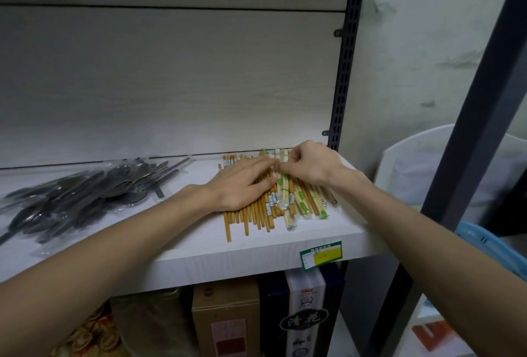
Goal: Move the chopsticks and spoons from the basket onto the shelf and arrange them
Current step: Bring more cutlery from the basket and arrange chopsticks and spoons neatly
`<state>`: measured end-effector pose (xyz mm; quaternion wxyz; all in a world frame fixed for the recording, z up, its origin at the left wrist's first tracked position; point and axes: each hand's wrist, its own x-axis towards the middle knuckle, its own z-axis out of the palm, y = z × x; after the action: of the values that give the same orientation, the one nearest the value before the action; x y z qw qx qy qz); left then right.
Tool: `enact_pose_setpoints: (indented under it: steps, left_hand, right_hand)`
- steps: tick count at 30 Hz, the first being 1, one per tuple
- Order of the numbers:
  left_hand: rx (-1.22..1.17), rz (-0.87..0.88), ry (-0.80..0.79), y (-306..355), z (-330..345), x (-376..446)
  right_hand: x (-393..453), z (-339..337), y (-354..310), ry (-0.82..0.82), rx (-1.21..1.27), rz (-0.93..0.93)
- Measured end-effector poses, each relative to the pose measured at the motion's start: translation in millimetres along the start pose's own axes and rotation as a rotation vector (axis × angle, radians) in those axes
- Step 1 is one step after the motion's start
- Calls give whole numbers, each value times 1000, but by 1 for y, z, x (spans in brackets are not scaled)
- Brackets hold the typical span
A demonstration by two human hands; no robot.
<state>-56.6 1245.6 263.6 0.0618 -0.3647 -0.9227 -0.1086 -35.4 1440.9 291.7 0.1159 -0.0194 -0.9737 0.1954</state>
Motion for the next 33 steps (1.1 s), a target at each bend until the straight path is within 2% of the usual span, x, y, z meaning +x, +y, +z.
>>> enact_pose_setpoints:
  steps: [7, 16, 22, 27, 33]
  left_hand:
    - [8, -59, -75, -4, -2, -7]
    - [-17, -90, -93, -19, -4, -20]
    - [-44, -92, -106, -26, -7, -27]
    - [-64, -113, -80, -32, -4, -27]
    - [-69, -124, -50, -33, -3, -28]
  right_hand:
    - [24, -10, -10, -292, 12, 122]
    - [29, -17, -27, -459, 88, 148]
    - [30, -14, -34, -485, 109, 157]
    - [31, -7, -40, -424, 19, 122]
    - [37, -14, -42, -515, 10, 131]
